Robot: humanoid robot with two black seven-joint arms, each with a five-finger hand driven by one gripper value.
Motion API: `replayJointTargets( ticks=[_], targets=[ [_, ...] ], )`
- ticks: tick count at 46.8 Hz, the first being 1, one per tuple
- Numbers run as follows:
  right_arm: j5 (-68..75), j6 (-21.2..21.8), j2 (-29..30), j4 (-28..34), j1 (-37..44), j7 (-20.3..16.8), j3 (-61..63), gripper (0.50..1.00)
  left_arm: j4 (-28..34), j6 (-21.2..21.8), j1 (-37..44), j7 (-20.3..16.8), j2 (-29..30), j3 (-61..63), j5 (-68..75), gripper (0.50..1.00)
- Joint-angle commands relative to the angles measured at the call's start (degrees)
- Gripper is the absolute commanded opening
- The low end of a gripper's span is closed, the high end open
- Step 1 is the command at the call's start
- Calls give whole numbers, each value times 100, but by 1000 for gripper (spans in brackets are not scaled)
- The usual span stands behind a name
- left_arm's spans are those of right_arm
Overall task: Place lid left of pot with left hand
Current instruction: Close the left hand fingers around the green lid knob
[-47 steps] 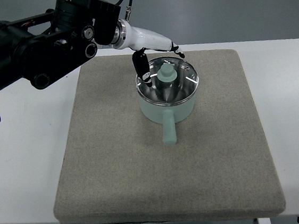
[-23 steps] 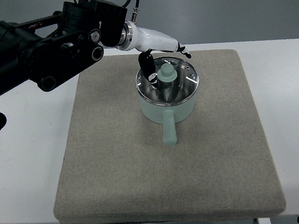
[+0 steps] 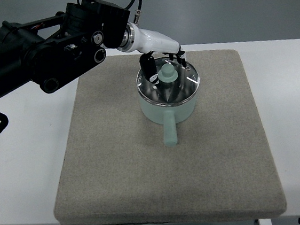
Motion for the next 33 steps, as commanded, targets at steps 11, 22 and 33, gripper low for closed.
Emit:
replayJointTargets(
  ticks=[11, 22, 33],
  targets=[
    [2, 0, 0, -3, 0, 0, 0, 924, 31, 9, -11, 9, -8, -9, 185, 686],
    [2, 0, 0, -3, 0, 0, 0, 924, 31, 18, 7, 9, -8, -9, 265, 649],
    [-7, 0, 0, -3, 0, 0, 0, 924, 23, 18, 7, 9, -8, -9, 265, 626]
  ],
)
